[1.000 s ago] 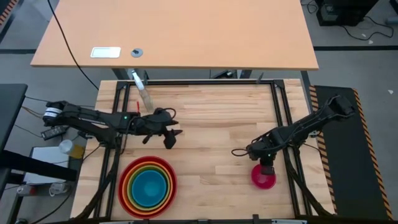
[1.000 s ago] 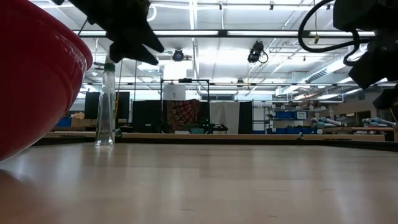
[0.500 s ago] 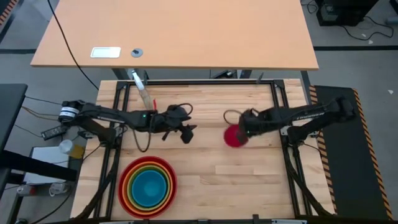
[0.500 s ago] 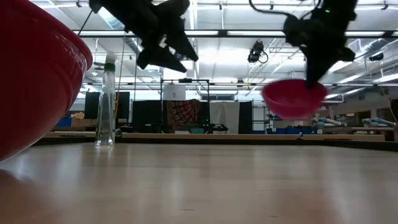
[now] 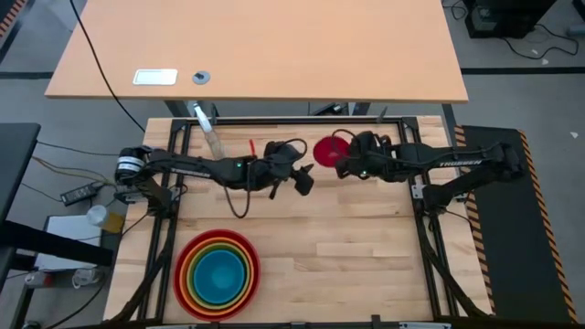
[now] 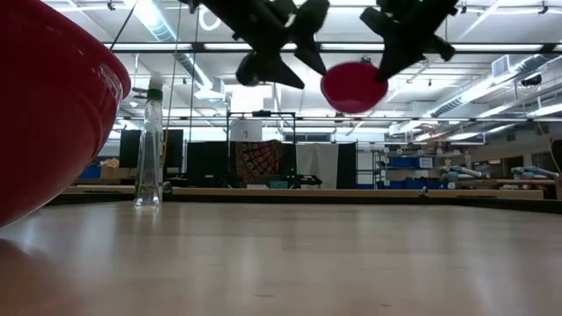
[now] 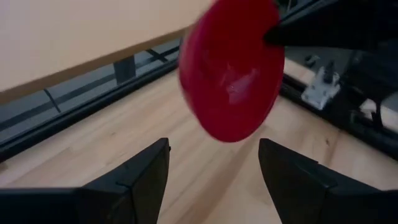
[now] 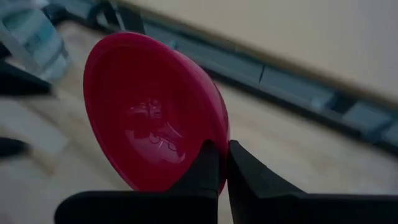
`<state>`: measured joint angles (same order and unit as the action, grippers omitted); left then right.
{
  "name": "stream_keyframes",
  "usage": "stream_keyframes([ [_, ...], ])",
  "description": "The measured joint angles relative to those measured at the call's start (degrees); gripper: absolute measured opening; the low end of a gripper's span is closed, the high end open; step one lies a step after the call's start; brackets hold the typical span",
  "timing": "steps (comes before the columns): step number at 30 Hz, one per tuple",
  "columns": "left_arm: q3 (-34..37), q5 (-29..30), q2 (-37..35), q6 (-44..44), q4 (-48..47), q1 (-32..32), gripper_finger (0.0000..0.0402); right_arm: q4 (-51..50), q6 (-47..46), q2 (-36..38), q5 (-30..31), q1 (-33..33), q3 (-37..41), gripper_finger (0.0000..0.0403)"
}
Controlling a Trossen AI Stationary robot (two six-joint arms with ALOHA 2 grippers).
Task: Nest bowls inside each other
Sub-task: Stack the red bowl into the blue bowl
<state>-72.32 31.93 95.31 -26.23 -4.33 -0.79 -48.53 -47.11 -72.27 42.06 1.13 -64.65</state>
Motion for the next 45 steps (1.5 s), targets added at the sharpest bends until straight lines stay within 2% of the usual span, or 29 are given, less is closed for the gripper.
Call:
stream_keyframes([
  [8,-1.70,3.18,3.01,-2.54,5.26,-1.93,0.0250,5.17,12.40,0.00,4.17,0.24,-2.64,0.0016],
  [18,-1.70,4.47,3.04,-1.16,10.39,-2.24,0.0248,12.13,18.11,0.00,3.39,0.27,-2.81,0.0016],
  [22,-1.70,4.67,3.04,0.41,11.82,-2.32,0.0234,12.95,18.79,0.00,3.54,0.27,-2.81,0.0016],
  [28,-1.61,4.98,3.04,2.86,12.78,-2.68,0.0188,13.03,18.81,0.09,3.90,0.00,-2.81,0.0018],
  [37,-1.59,5.38,3.04,0.13,12.78,-3.35,0.0088,13.65,18.40,0.09,3.99,-0.17,-2.79,0.0024],
  [41,-1.59,6.15,3.00,-1.21,12.98,-3.45,0.0048,14.78,18.17,0.09,3.03,-0.20,-2.78,0.0042],
  [45,-1.59,6.42,2.99,-2.46,12.76,-4.21,0.0017,15.51,14.60,0.11,-1.34,-0.24,-2.77,0.0069],
])
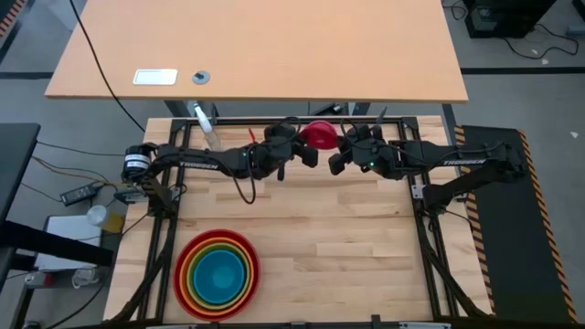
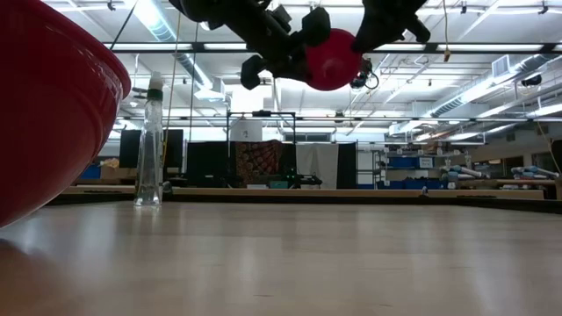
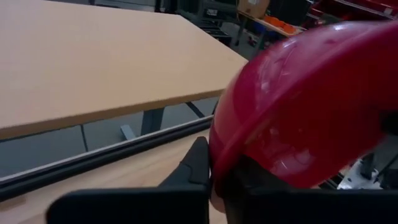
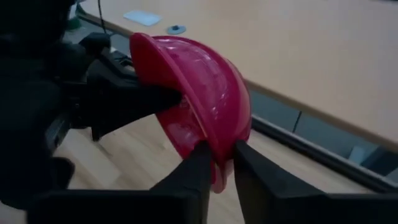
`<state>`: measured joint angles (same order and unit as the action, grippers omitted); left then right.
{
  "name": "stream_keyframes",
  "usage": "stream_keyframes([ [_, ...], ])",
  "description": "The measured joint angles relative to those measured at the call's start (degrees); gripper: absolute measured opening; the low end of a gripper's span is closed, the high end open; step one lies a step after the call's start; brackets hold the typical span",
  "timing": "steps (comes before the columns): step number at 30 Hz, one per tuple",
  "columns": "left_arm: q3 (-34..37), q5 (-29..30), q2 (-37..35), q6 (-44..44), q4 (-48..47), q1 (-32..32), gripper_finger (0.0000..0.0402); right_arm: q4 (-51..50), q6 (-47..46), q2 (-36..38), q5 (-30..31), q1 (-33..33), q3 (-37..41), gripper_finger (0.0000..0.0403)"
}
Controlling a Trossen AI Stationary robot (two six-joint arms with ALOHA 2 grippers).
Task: Nest bowls inside each other
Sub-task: Stack the red bowl into the blue bowl
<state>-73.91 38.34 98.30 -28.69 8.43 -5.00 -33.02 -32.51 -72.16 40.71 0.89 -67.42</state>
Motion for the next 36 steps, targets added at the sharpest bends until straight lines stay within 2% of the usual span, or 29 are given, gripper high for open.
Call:
stream_keyframes([
  [12,0.00,-3.23,-0.41,-0.50,-2.77,-0.10,0.0007,-2.67,-2.26,0.97,-5.21,0.29,0.02,0.0173],
  [20,-0.33,-3.30,-2.58,1.01,-7.06,0.04,0.0009,-2.66,-2.01,2.91,-9.03,3.92,0.02,0.0205],
  [26,-0.31,-3.51,-6.66,1.78,-15.99,-0.75,0.0010,0.40,3.69,3.14,-16.90,6.03,0.04,0.0213],
  [31,-0.02,-3.70,-10.53,4.31,-27.15,-1.94,0.0010,7.09,10.40,3.26,-26.54,7.67,0.02,0.0215],
  [36,-0.02,-9.31,-14.96,4.56,-38.36,-2.31,0.0011,9.04,13.71,3.28,-30.50,8.44,0.02,0.0216],
])
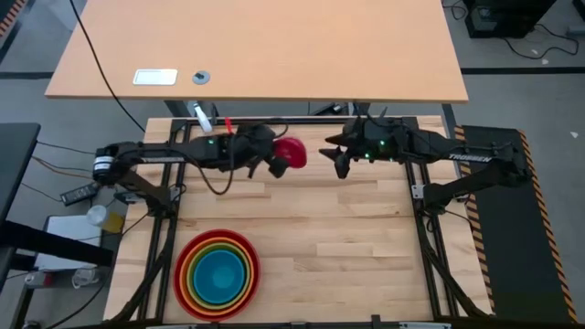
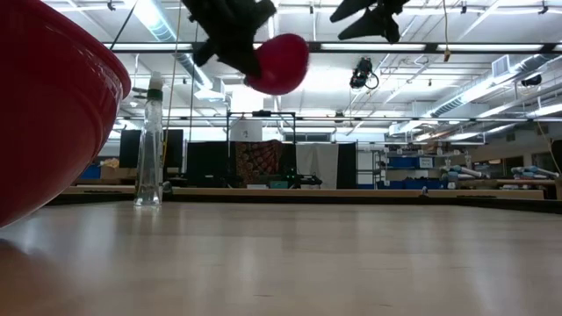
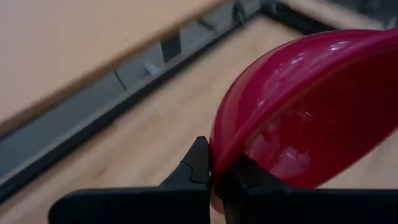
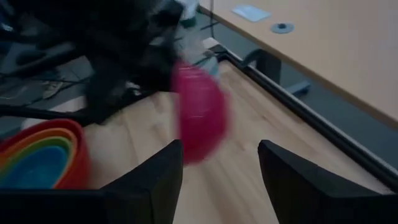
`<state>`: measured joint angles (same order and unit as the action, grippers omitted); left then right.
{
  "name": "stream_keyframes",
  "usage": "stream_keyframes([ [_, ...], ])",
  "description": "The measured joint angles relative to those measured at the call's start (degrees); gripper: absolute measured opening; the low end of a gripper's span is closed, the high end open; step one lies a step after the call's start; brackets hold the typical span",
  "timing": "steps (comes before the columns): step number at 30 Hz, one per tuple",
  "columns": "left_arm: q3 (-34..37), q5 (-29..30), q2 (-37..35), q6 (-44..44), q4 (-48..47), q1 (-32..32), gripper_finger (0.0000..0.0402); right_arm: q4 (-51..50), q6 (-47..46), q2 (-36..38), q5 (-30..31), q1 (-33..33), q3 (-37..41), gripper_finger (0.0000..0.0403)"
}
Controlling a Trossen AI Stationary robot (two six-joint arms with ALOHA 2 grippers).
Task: Nest bowls inside each other
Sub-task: Stack the red bowl into the blue bowl
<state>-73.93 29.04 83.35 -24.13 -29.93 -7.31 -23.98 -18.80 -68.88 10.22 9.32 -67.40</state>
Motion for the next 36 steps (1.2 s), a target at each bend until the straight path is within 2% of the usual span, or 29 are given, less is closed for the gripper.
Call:
stream_keyframes([
  [4,0.00,-8.50,-3.92,-0.63,-8.68,0.22,0.0011,-0.47,1.54,0.00,-0.80,1.37,0.00,0.0216],
  [11,0.00,-32.12,-10.32,-3.18,-21.85,1.37,0.0011,-1.97,4.11,-0.21,-1.27,4.32,-0.02,0.0216],
  [14,-0.09,-40.36,-10.61,-5.03,-27.63,3.50,0.0011,-4.08,5.70,-0.37,-1.30,5.98,0.41,0.0216],
  [19,-0.11,-49.33,-9.71,-9.70,-36.62,10.29,0.0011,-4.18,5.46,-0.37,-1.52,8.84,2.93,0.0211],
  [26,0.66,-51.19,-7.68,-16.81,-38.27,22.26,0.0011,-3.83,4.01,-0.39,-2.85,10.43,4.79,0.0204],
  [36,4.12,-50.22,1.26,-18.31,-36.93,34.33,0.0011,-2.49,5.34,-0.37,-2.82,11.23,4.92,0.0203],
])
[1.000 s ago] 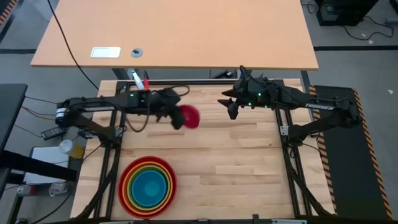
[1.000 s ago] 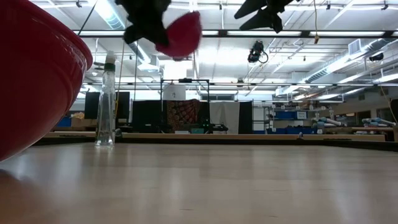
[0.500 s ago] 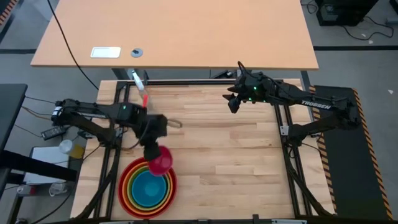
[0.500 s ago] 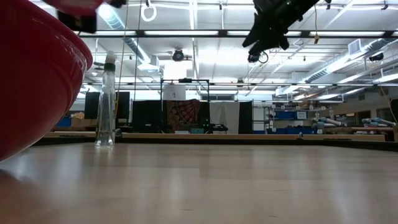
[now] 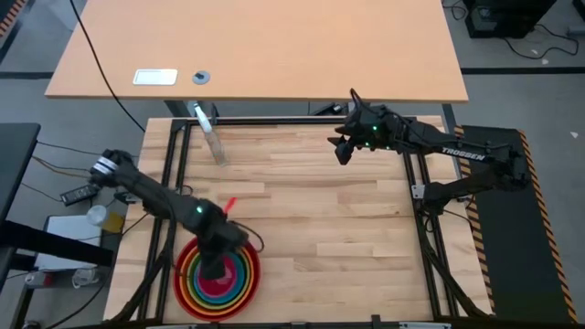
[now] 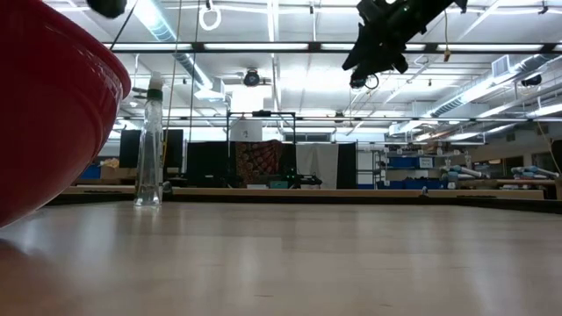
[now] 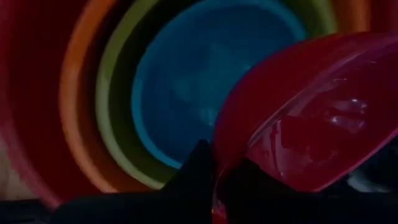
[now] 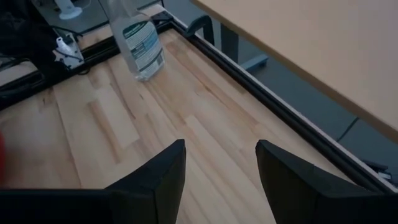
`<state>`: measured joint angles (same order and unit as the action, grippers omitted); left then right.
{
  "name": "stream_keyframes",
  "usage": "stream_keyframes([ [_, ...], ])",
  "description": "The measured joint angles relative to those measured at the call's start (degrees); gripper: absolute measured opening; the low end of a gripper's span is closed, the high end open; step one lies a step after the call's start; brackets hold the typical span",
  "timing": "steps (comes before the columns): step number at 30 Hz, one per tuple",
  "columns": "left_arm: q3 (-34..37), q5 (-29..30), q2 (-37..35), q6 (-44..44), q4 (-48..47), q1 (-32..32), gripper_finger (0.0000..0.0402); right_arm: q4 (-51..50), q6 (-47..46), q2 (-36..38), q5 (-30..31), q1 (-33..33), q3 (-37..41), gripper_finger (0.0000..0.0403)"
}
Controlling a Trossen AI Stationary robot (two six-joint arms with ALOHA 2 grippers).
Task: Nest bowls inside each other
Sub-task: Stack the red bowl into the blue bowl
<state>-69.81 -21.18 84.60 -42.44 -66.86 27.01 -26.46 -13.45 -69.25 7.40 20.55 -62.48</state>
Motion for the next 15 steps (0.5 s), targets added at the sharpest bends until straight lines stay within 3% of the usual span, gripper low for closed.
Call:
stream_keyframes([
  [7,1.34,5.29,7.45,-0.52,0.15,3.26,0.0011,0.91,0.14,0.00,-0.52,0.31,0.00,0.0203],
  [15,1.37,6.12,12.35,-1.37,0.32,3.51,0.0018,0.99,0.16,0.00,-2.98,0.29,0.00,0.0203],
])
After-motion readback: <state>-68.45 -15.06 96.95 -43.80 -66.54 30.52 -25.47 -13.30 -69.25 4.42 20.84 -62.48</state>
